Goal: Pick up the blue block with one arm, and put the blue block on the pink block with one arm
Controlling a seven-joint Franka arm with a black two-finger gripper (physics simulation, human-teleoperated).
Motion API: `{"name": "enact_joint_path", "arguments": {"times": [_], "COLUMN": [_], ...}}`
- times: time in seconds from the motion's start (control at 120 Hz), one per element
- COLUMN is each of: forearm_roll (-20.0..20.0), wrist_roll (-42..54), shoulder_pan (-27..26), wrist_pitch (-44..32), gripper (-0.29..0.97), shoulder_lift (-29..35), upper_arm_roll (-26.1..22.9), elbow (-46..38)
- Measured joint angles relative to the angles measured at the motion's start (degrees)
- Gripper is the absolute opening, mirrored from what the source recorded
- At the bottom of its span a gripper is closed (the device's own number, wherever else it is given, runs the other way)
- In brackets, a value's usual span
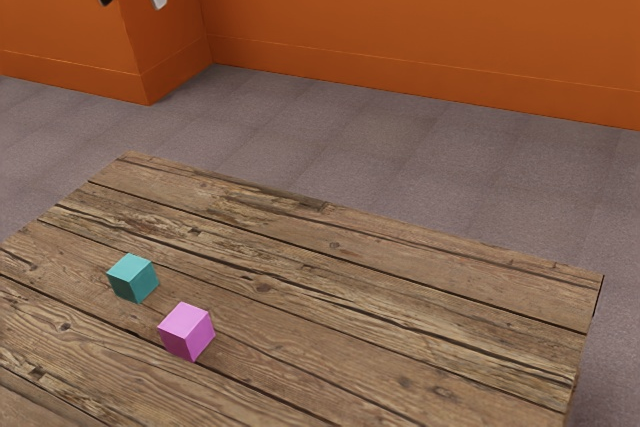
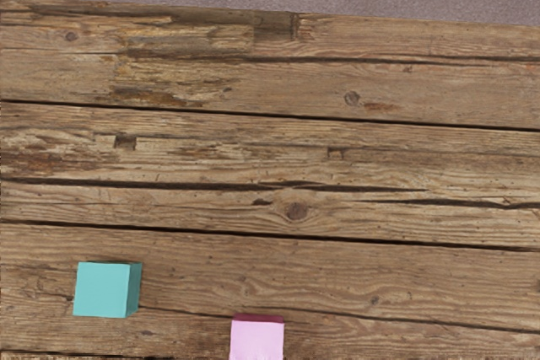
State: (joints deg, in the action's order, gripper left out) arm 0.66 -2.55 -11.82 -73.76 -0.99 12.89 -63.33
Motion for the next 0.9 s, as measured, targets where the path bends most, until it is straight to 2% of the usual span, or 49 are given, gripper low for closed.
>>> {"name": "enact_joint_path", "arguments": {"times": [0.15,0.217,0.325,0.508,0.9], "forearm_roll": [-0.83,-1.77,-2.60,-4.41,-7.63], "wrist_roll": [-0.26,-0.38,-0.52,-0.62,-0.47], "shoulder_pan": [0.98,0.71,3.37,3.62,3.68], "wrist_pitch": [1.49,-0.52,-8.45,-22.43,-41.57], "gripper": [0.68,0.68,0.68,0.68,0.68], "shoulder_lift": [1.05,5.38,10.63,15.86,16.59], "upper_arm_roll": [-0.02,-0.07,-0.07,1.21,6.27], "elbow": [-1.32,-12.27,-29.96,-47.48,-63.62]}}
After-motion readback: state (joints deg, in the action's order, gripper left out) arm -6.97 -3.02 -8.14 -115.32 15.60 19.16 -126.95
